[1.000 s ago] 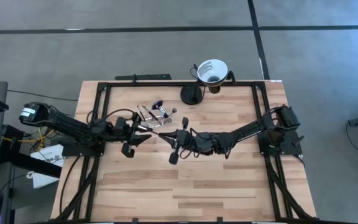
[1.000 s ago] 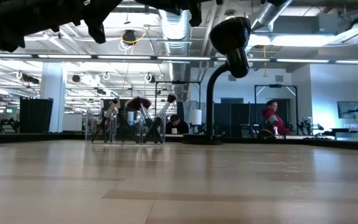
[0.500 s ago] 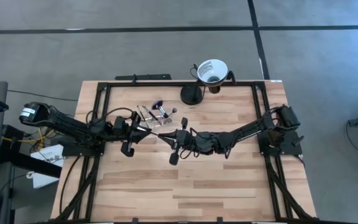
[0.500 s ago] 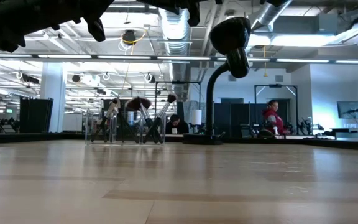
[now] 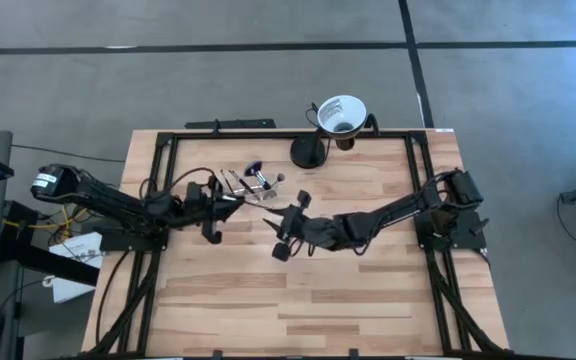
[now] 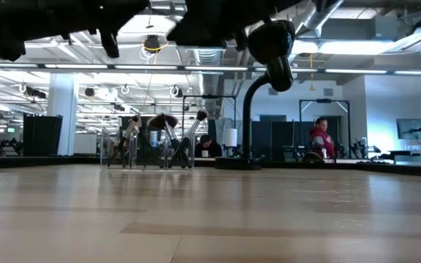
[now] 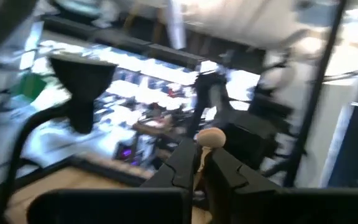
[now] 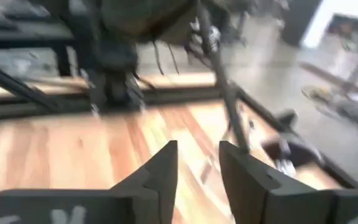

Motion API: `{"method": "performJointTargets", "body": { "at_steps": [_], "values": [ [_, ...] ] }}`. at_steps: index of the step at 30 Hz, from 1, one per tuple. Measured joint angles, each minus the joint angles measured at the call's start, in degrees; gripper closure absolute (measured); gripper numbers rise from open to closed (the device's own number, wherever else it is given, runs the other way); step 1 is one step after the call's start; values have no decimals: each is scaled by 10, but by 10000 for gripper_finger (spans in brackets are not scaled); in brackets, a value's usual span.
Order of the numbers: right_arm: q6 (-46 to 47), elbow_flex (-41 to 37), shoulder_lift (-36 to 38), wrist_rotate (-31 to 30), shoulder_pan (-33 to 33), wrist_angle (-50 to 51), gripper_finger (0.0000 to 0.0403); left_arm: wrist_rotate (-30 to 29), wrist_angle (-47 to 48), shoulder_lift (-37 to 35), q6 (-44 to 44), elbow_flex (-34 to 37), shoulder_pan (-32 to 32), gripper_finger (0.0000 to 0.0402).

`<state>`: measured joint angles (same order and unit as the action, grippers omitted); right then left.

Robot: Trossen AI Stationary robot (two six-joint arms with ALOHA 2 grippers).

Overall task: Put items in baskets/containers
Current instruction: Put the black eyeshadow brush into the transparent organizer

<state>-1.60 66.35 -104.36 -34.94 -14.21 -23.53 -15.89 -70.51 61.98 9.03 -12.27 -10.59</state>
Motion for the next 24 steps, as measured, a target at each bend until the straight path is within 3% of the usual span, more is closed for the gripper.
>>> {"method": "performJointTargets", "body": {
  "at_steps": [6,13,19,24],
  "values": [
    [112,0,0,-20,-12,122,258,-152,54,0,3,0,0,374],
    [157,0,0,-20,-28,181,237,-236,75,0,-40,-31,-4,385],
    [157,0,0,-19,-35,179,235,-335,277,-13,-58,-107,-3,382],
    [157,0,0,-19,-35,180,239,-348,435,-21,-28,-171,-6,384]
  ]
}}
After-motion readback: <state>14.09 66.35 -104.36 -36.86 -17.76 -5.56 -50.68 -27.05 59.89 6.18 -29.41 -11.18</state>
